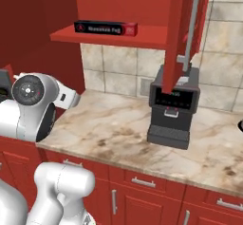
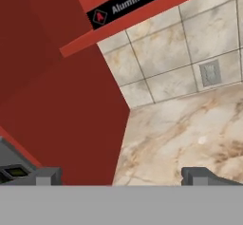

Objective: Retrieve the tupperware and aluminum foil from the cabinet and place them on the dining counter near the plate with bell pepper and hot dog to prepare for storing leftovers.

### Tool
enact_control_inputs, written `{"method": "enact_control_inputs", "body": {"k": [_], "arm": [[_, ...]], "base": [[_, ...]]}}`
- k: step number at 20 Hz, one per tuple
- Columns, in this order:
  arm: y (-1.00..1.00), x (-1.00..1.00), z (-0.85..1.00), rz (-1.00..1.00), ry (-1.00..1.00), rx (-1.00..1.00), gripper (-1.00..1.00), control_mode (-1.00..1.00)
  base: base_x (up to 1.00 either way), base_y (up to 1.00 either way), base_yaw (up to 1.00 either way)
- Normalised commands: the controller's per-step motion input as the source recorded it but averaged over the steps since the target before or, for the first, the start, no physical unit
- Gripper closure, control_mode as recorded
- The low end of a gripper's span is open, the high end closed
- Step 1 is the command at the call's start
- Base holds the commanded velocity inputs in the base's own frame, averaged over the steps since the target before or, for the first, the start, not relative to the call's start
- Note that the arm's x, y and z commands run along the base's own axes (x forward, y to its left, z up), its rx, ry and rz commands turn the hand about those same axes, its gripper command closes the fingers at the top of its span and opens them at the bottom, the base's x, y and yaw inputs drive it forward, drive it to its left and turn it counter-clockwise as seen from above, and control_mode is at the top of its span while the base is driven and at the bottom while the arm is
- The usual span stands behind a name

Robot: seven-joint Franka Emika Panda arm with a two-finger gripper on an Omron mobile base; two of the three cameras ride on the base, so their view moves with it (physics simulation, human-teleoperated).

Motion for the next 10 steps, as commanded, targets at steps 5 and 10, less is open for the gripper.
{"method": "enact_control_inputs", "body": {"k": [5,10], "arm": [[0.0,0.0,0.0,0.0,0.0,0.0,-1.0,1.0],[0.0,0.0,0.0,0.0,0.0,0.0,-1.0,1.0]], "base": [[0.0,-0.47,0.29],[0.12,-0.27,0.05]]}}
